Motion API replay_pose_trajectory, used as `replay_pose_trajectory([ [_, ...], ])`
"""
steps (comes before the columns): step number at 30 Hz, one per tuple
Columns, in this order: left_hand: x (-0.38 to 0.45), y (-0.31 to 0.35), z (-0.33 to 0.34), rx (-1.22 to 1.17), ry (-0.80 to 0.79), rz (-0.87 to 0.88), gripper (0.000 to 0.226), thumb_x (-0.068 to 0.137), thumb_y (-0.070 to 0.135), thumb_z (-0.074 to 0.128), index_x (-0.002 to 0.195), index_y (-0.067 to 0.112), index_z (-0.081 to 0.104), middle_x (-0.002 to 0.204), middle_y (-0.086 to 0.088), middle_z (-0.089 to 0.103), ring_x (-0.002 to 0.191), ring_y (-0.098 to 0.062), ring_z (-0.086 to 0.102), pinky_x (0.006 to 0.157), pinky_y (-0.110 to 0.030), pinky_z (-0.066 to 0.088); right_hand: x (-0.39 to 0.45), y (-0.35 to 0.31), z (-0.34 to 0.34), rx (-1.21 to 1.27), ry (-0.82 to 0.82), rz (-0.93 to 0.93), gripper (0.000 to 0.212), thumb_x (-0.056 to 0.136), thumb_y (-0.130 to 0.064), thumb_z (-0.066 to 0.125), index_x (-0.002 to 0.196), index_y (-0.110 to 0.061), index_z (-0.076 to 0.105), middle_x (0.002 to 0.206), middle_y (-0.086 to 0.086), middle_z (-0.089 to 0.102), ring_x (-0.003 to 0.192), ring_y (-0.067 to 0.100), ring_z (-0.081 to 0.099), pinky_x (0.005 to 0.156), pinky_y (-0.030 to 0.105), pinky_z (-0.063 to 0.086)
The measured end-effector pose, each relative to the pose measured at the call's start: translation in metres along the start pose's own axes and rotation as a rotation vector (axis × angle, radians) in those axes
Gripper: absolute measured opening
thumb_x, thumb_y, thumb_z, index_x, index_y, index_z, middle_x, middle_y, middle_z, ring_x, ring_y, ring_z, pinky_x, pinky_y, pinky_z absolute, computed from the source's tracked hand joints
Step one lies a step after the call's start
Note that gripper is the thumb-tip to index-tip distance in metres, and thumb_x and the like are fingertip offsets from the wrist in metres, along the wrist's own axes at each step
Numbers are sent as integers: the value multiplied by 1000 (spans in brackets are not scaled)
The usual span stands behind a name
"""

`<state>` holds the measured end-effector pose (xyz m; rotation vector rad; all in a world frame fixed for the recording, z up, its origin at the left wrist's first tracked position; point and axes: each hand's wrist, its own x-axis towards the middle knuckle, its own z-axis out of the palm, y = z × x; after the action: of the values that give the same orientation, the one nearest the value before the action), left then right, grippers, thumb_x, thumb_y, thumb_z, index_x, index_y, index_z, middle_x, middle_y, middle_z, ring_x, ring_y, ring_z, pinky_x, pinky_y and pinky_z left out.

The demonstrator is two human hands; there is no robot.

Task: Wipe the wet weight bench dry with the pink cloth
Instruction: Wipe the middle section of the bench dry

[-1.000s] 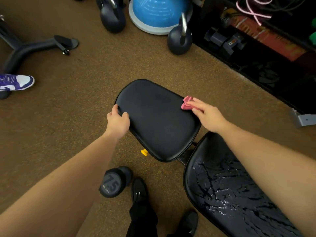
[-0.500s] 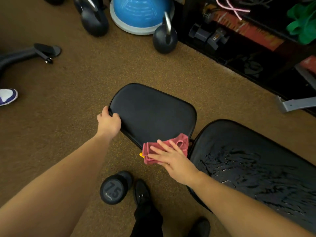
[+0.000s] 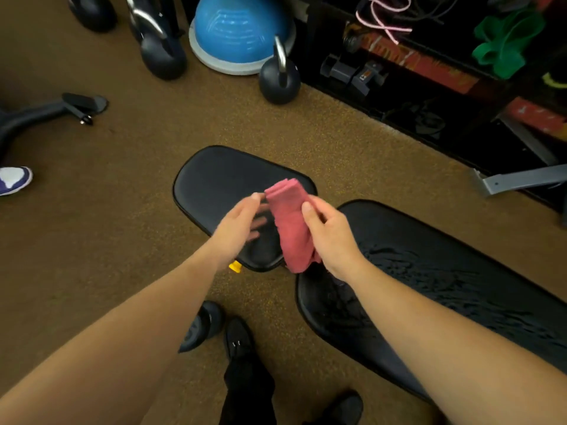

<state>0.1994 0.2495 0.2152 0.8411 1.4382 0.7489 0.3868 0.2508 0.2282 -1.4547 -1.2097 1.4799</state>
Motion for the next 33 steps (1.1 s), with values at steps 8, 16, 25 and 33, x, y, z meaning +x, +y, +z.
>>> replay_pose_trajectory([
  [8, -16, 35, 104, -118, -99, 113, 27, 103, 28, 56, 122, 9, 57, 117, -7, 72, 110, -24, 69, 98, -49, 54, -3, -25, -96, 11, 46, 84, 13, 100, -19, 63, 108, -24, 73, 105, 4, 76, 93, 20, 74, 79, 43, 63],
  [16, 24, 76, 143, 358, 20, 381, 18, 102, 28, 52, 118, 21, 56, 106, -4, 68, 95, -17, 66, 85, -38, 52, 7, -3, -203, -581, 75, 85, 25, 103, -36, 52, 121, -29, 69, 120, -12, 66, 108, 11, 62, 94, 28, 46],
  [25, 109, 16, 218, 1258, -524, 553, 28, 101, 40, 50, 124, 24, 50, 143, -1, 50, 134, -30, 43, 112, -43, 31, 7, 78, -271, -1243, -277, 262, 53, 108, -46, 25, 159, -47, 7, 169, -12, -2, 156, 30, 2, 122, 62, 6],
  [33, 115, -13, 198, 1398, -550, 600, 56, 108, 44, 26, 158, 43, 3, 165, 22, 2, 154, -14, -5, 125, -44, 1, 5, 90, -274, -1262, -234, 228, 52, 109, -41, 22, 157, -50, 5, 168, -18, -2, 156, 27, 3, 122, 60, 7],
])
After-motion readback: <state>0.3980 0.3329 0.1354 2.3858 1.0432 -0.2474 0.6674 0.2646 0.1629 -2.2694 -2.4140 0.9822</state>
